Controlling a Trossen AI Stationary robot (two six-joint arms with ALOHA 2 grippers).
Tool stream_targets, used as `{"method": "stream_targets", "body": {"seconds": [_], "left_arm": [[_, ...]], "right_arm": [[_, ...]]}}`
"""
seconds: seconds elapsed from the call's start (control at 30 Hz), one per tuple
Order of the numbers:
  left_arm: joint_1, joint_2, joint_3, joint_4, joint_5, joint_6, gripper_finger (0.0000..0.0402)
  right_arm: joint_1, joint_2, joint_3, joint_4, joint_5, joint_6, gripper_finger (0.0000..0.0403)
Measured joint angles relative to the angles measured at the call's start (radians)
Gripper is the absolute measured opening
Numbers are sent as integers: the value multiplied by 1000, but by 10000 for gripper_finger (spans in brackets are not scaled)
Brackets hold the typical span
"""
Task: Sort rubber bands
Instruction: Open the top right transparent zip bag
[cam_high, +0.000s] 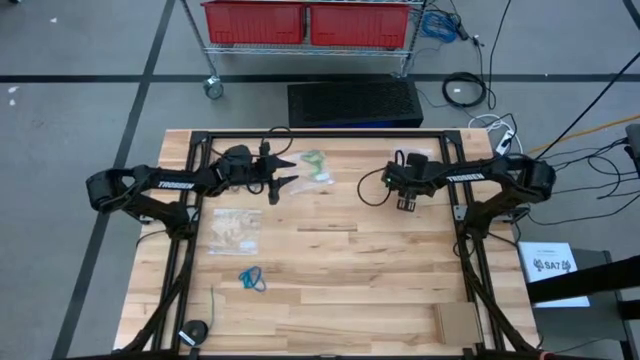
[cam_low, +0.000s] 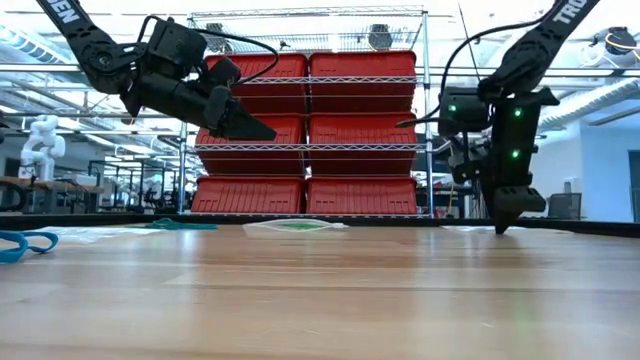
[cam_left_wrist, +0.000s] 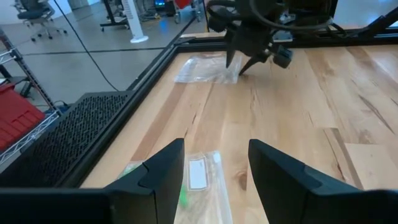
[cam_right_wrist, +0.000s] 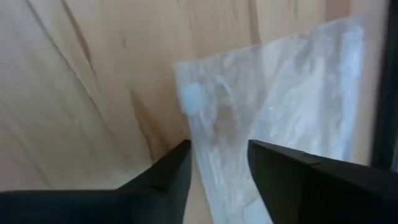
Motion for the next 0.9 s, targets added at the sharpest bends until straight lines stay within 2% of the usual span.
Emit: {"method": "stream_targets", "body": {"seconds": [0.13, 0.2, 0.27, 0.6, 0.9], "left_arm": [[0, 0, 0, 0, 0, 0, 187], [0, 0, 0, 0, 0, 0, 187], [0, 0, 0, 0, 0, 0, 187], [-35, 0, 0, 11, 67, -2, 187], [-119, 42, 70, 22, 85, -82, 187]], "right_arm": [[-30, 13, 4, -2, -85, -21, 79], [-18, 10, 19, -26, -103, -5, 34], [4, 6, 49, -67, -137, 28, 10], [136, -38, 358, -226, -390, 229, 1], [263, -1, 569, -181, -409, 315, 0]]}}
